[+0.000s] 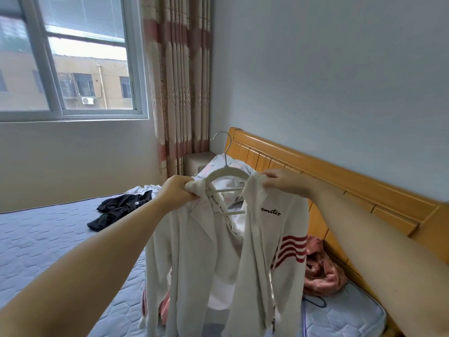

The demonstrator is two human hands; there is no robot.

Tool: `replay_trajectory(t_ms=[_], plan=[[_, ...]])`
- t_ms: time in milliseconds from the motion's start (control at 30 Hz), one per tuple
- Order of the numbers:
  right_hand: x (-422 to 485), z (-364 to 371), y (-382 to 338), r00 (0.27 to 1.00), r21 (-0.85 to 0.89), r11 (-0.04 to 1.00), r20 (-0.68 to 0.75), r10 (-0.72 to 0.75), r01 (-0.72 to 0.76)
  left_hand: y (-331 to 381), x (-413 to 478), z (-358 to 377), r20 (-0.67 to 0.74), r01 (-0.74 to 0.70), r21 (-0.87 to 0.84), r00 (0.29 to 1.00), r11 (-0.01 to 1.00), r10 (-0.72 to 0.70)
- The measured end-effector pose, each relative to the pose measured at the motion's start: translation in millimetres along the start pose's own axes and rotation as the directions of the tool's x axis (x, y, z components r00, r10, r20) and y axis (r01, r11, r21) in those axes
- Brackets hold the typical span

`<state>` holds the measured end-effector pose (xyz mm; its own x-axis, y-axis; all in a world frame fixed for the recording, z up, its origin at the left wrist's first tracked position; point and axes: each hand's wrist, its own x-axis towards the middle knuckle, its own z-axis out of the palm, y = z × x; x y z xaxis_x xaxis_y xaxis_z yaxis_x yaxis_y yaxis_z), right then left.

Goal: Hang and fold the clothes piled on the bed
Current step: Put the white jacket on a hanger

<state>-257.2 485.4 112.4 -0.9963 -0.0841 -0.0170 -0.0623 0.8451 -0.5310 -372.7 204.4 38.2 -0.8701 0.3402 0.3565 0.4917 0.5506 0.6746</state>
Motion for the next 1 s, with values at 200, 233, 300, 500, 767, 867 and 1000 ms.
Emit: replay_trajectory(t_ms=[200, 233, 300, 500, 767, 867, 1000], plan=[[10.0, 12.8, -8.8, 0.997, -0.350, 0.936, -0.081, -0.004, -0.024, 11.9, -1.6, 8.9, 0.005, -0.020, 0.064, 1.000, 0.998, 0.020], [14.0, 17.4, -2.8, 0.996, -0.423, 0.905, -0.088, 0.008, -0.045, 14.7, -2.4, 10.1, -0.022, -0.008, 0.081, 1.000, 0.997, 0.009], [16.2, 26.4, 11.4, 0.995, -0.413, 0.907, -0.089, 0.051, -0.083, 18.8, -4.9, 12.3, -0.094, 0.045, 0.139, 0.995, 0.989, -0.032], [12.4, 56.6, 27.0, 0.927, -0.038, 0.983, -0.342, 0.155, -0.179, 30.4, 3.1, 6.5, -0.011, 0.201, -0.107, 0.979, 0.974, -0.203], [13.4, 55.3, 33.3, 0.946, -0.112, 0.965, -0.252, 0.202, -0.236, 52.9, 26.9, -36.7, -0.078, 0.255, -0.642, 0.916, 0.723, -0.393], [14.1, 60.2, 32.3, 0.938, -0.095, 0.964, -0.274, 0.214, -0.248, 67.1, 32.7, -30.9, -0.154, 0.131, -0.696, 0.933, 0.706, -0.325], [15.8, 69.7, 26.3, 0.899, 0.023, 0.978, -0.391, 0.199, -0.207, 59.1, 17.8, 4.5, -0.106, 0.093, 0.046, 0.991, 0.995, -0.088]])
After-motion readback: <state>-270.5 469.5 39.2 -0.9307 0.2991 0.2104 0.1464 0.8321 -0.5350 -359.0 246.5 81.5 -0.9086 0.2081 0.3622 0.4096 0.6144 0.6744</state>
